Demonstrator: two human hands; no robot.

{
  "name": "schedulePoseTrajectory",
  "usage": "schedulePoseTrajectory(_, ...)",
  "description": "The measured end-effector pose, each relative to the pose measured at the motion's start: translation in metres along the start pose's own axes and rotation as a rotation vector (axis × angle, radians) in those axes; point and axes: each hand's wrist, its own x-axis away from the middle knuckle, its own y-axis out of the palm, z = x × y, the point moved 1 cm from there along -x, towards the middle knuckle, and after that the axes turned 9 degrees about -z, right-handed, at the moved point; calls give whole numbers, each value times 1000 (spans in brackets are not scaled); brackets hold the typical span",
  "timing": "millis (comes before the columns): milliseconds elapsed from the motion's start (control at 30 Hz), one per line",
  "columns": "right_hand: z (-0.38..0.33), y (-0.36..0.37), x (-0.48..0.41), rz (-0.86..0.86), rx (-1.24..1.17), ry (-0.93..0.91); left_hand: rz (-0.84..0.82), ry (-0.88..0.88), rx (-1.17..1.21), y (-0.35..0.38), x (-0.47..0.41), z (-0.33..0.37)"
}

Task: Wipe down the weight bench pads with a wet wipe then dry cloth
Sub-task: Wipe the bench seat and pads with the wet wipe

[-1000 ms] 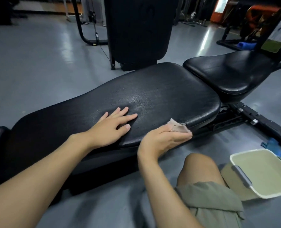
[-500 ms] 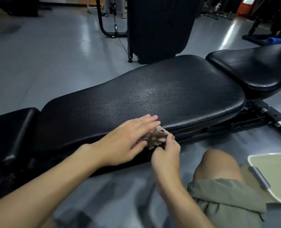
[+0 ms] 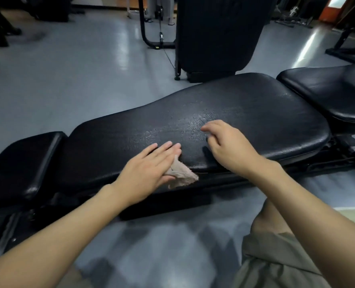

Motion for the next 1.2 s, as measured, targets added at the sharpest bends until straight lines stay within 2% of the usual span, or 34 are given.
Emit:
schedulePoseTrajectory(67, -3, 16, -14, -144, 177, -61, -33, -49, 10, -3, 14, -12)
schedulePoseTrajectory(133, -2, 30, -18, -187, 351, -90, 3, -84, 44, -8, 16, -8)
schedulePoseTrajectory(233, -2, 32, -16, -166, 394, -84, 140, -99, 258, -13, 14, 3)
schedulePoseTrajectory(300, -2, 32, -16, -161, 403, -84, 244, -17, 343, -10, 16, 7)
schedulePoseTrajectory(367, -2, 33, -17, -163, 417, -84, 317, 34, 291, -3, 18, 11)
schedulePoseTrajectory(433, -3, 34, -17, -161, 428, -84, 342, 9, 219, 5, 18, 15)
schedulePoseTrajectory(633, -5, 35, -18, -166, 451, -71, 219, -152, 5, 10, 7, 33)
schedulePoseTrajectory(767, -6, 36, -20, -150, 507, -77, 194, -71, -127, 11, 1, 11)
schedulePoseTrajectory(833, -14, 39, -27, -182, 506, -73, 160, -63, -138, 11, 11, -6)
schedulePoseTrajectory(1000, -44, 63, -52, -331, 435, -174, 86, -186, -134, 15, 70, -45)
schedulePoseTrajectory(1200, -44, 68, -58, -327, 462, -173, 13, -200, -173, 11, 53, -38)
